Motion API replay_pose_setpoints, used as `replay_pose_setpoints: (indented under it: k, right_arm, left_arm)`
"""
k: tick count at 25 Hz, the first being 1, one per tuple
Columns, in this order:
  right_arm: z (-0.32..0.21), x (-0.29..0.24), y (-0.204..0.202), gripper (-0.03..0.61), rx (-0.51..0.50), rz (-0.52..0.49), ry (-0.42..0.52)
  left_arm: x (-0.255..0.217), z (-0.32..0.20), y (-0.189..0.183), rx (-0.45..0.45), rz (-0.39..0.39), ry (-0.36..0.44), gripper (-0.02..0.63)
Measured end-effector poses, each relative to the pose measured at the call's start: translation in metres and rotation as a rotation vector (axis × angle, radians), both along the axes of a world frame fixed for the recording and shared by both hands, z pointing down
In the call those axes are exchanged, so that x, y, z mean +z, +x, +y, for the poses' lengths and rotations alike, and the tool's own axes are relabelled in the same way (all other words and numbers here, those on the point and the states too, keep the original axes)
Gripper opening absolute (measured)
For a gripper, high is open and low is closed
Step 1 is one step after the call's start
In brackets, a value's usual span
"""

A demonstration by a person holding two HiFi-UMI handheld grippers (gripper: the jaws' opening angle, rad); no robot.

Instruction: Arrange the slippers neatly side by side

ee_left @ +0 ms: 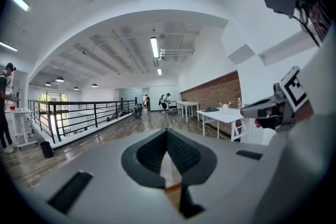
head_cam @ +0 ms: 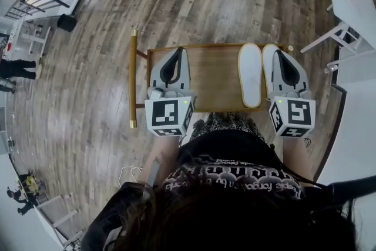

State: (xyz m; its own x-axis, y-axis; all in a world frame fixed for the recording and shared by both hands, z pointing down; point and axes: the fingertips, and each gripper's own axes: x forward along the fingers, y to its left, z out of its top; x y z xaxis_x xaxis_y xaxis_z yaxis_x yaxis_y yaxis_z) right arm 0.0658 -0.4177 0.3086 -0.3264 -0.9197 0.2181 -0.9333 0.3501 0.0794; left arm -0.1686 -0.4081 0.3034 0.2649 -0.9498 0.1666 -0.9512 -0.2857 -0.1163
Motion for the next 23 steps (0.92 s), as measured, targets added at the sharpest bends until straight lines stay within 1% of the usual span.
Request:
replay_pose_setpoints:
  k: [3, 6, 10, 16, 23]
  right_arm:
    - [-0.001, -0.003, 0.002, 0.003, -0.004, 0.012, 0.012]
    - [-0.001, -0.005, 0.002, 0.003, -0.006, 0.022, 0.023]
    - [-0.003, -0.009, 0.004, 0.003, 0.005, 0.022, 0.036]
    - [-0.007, -0.011, 0.007, 0.003, 0.031, 0.011, 0.039]
    - [-0.005, -0.015, 0.001, 0.003, 0.016, 0.024, 0.048]
  left_arm:
    - [0.0, -0.001, 0.001, -0.015, -0.002, 0.002, 0.002]
    - [0.003, -0.002, 0.0, -0.031, 0.009, -0.021, 0.002]
    - [-0.002, -0.006, -0.003, -0.041, 0.018, 0.009, 0.002]
    - [0.002, -0.007, -0.009, -0.051, 0.014, 0.003, 0.002]
    - [0.0, -0.007, -0.009, -0.054, 0.019, 0.004, 0.002]
